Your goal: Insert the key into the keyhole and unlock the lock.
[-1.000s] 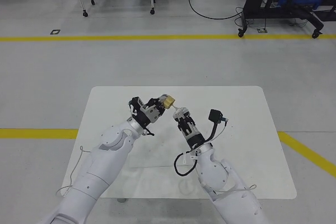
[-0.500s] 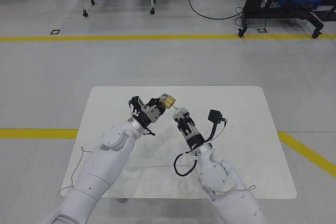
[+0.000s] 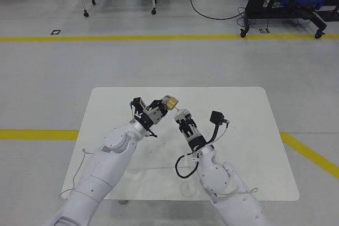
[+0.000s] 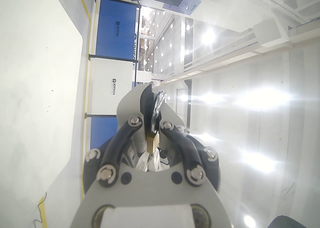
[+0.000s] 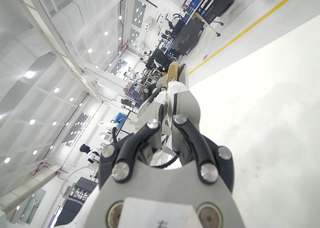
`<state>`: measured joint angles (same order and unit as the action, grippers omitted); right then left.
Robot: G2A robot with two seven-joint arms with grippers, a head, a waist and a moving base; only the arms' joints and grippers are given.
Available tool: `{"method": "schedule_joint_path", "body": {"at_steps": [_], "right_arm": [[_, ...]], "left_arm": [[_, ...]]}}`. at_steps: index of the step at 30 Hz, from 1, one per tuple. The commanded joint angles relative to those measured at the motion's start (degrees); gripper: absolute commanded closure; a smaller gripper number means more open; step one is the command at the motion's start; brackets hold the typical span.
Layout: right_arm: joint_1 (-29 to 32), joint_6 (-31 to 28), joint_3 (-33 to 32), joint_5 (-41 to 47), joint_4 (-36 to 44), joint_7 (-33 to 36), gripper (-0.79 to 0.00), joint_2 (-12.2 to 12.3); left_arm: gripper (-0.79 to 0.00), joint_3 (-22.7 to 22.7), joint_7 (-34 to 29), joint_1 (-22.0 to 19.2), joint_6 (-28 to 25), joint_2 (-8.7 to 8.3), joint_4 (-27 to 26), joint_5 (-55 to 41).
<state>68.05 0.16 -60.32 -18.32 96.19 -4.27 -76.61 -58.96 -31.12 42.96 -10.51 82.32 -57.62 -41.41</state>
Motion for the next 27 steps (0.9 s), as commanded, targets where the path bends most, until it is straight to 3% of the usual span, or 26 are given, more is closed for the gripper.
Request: {"method": "schedule_joint_path", "body": {"at_steps": [1,19,27], "right_arm": [[0.1,-0.06,-0.14,-0.05,0.07,0.27,0.0,-0.07],[0.14,0.37,-1.09,-0.23,-0.17,2.17,0.0,-0.9],[0.22,0.56,-1.44,-0.31,-0.15,3.93,0.0,-1.17]], "left_arm": [[0.0,-0.25,-0.05,0.03,-0.05,0.04,0.01,0.14],[0.0,-1.03,-0.43,0.48,-1.0,0.59,-0.19,2.98],[0.0,-1.41,0.03,0.2,-3.01,0.33,-0.2,9.21]]}}
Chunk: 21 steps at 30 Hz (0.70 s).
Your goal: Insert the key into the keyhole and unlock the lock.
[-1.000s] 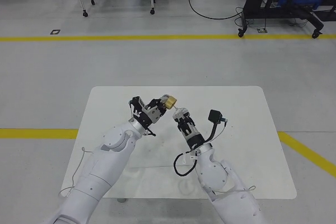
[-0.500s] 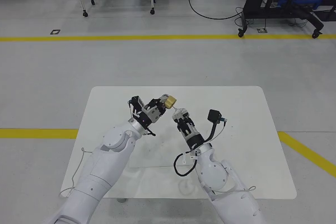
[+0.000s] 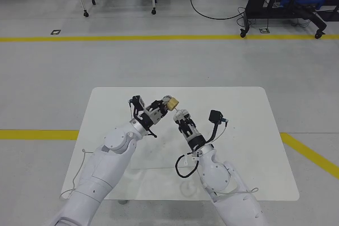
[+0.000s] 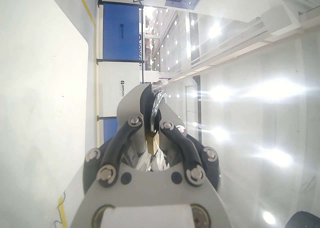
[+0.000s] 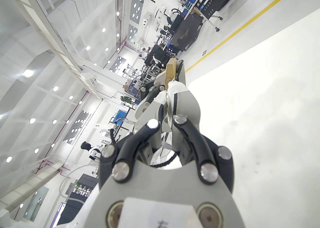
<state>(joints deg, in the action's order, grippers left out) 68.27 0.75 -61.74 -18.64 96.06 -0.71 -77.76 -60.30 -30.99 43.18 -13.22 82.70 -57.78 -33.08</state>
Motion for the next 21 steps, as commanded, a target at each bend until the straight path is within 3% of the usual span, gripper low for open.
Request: {"method": "schedule_joint_path", "body": {"at_steps": [1,17,19,21], "right_arm": [[-0.01,-0.05,-0.08,0.02,0.0,0.61,0.0,-0.05],[-0.05,-0.04,-0.77,0.12,-0.18,2.61,0.0,-0.57],[-0.06,-0.14,-0.92,0.14,-0.21,2.6,-0.256,-0.63],[0.06,-0.24,-1.12,0.28,-0.12,2.71,-0.391,-0.68]], "left_arm": [[0.0,-0.17,-0.58,0.03,-0.28,-0.1,-0.05,1.2],[0.0,-1.44,-4.95,1.05,-0.08,-0.36,-1.15,2.58],[0.0,-1.45,-5.09,1.03,-0.08,-0.32,-1.16,2.69],[0.0,-1.57,-5.1,0.95,-0.09,-0.3,-1.19,2.82]]}}
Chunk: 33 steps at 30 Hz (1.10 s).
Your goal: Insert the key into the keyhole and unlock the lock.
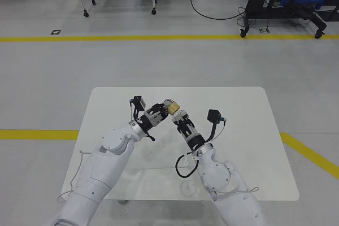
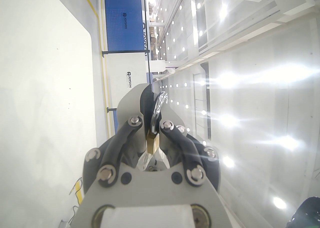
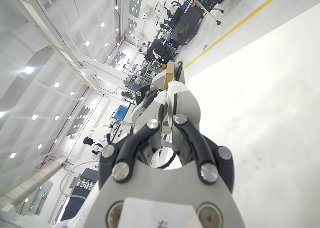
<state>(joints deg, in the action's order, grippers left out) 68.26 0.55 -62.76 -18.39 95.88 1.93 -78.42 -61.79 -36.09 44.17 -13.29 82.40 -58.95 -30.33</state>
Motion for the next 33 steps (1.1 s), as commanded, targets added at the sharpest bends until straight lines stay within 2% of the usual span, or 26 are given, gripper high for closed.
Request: {"method": "schedule_joint_path", "body": {"at_steps": [1,3,4,5,8,12,16,18,33], "right_arm": [[0.19,-0.18,-0.24,0.04,0.22,0.09,-0.465,-0.02],[0.6,-0.54,-0.57,0.18,0.6,0.14,-0.499,-0.02],[0.84,-0.71,-0.78,0.16,0.82,0.21,-0.48,-0.01],[1.11,-0.91,-1.01,0.25,1.08,0.28,-0.413,0.01],[1.83,-1.35,-1.66,0.38,1.73,0.62,-0.336,0.07],[2.04,-1.45,-2.12,0.63,1.88,1.56,-0.139,0.06],[1.75,-1.32,-2.07,0.71,1.62,2.2,-0.022,-0.06],[1.64,-1.28,-1.98,0.62,1.52,2.45,0.0,-0.12],[1.12,-1.88,-2.58,1.87,0.93,5.03,0.0,-0.37]], "left_arm": [[0.0,-0.22,0.05,-0.08,-0.17,0.01,-0.04,0.07],[0.0,-0.59,0.19,-0.07,-0.5,-0.02,-0.05,0.06],[0.0,-0.84,0.47,-0.05,-0.97,-0.05,-0.09,0.23],[0.0,-1.06,0.81,0.0,-1.51,-0.09,-0.15,0.64],[0.0,-1.77,1.62,0.27,-3.36,-0.24,-0.65,1.94],[0.0,-2.32,3.25,1.07,-5.89,-0.47,-2.0,4.97],[0.0,-2.18,4.07,1.92,-6.11,-0.51,-3.24,6.7],[0.0,-2.1,4.31,2.11,-6.1,-0.51,-3.5,7.39],[0.0,-1.93,2.91,2.49,-7.17,-0.26,-2.89,7.57]]}}
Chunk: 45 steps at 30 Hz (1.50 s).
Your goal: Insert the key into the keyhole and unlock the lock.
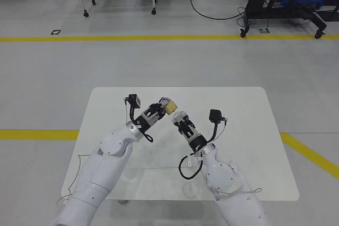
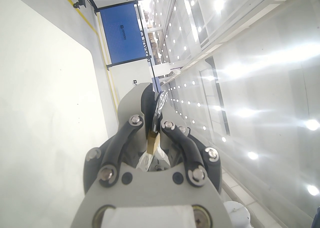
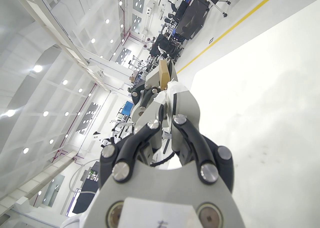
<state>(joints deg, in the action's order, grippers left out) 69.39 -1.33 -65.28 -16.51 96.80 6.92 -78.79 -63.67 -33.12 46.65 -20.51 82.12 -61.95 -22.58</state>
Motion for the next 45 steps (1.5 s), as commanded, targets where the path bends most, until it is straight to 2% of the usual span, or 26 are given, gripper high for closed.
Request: {"method": "schedule_joint_path", "body": {"at_steps": [1,2,3,4,7,18,20,22,26,30,35,37,41,45], "right_arm": [[0.02,-0.09,-0.14,0.16,0.08,0.01,-0.092,-0.03],[0.11,-0.31,-0.28,0.3,0.21,-0.04,-0.292,-0.03],[0.31,-0.71,-0.47,0.49,0.44,-0.13,-0.671,-0.03],[0.6,-1.25,-0.68,0.86,0.73,-0.04,-0.785,-0.01],[1.06,-2.02,-1.1,1.64,1.15,0.37,-0.785,0.05],[1.06,-2.02,-1.1,1.64,1.15,0.37,-0.785,0.05],[1.46,-2.79,-0.71,2.57,1.56,1.81,-0.785,0.05],[1.53,-3.29,-1.39,6.41,1.49,6.72,-0.351,0.23],[0.86,-2.79,-3.88,12.8,1.36,10.93,-0.262,0.42],[1.26,-4.11,-5.56,17.65,1.7,14.8,-0.252,0.67],[1.6,-4.71,-7.26,24.5,1.64,22.18,-0.191,1.1],[0.72,-3.16,-8.11,27.86,0.62,25.6,-0.206,1.27],[-1.04,0.51,-8.83,30.46,-0.75,28.75,-0.289,1.51],[-1.78,1.01,-8.74,30.85,-1.46,28.73,-0.283,1.6]], "left_arm": [[0.0,-0.22,-0.06,-0.01,0.01,0.03,0.2,-0.52],[0.0,-0.48,-0.06,-0.04,0.03,0.03,0.36,-1.04],[0.0,-0.82,-0.16,-0.09,0.1,0.01,0.5,-1.72],[0.0,-1.27,-0.14,-0.16,0.11,-0.03,0.68,-2.29],[0.0,-2.57,-0.3,0.0,0.4,-0.1,1.12,-4.84],[0.0,-2.57,-0.3,0.0,0.4,-0.1,1.12,-4.84],[0.0,-2.25,1.89,0.87,-0.99,-0.2,-0.6,-1.24],[0.0,-1.72,3.44,2.13,-3.02,-0.16,-2.65,0.91],[0.0,-0.93,3.77,3.91,-6.27,0.02,-4.77,1.48],[0.0,-0.85,3.62,4.38,-7.69,0.2,-4.83,0.09],[0.0,-1.34,3.33,4.56,-8.35,0.21,-4.56,-0.58],[0.0,-1.49,3.13,4.76,-8.69,0.2,-4.67,-0.75],[0.0,-1.7,2.64,4.99,-9.14,0.19,-4.96,-0.94],[0.0,-1.66,2.3,5.03,-9.41,0.23,-5.29,-0.75]]}}
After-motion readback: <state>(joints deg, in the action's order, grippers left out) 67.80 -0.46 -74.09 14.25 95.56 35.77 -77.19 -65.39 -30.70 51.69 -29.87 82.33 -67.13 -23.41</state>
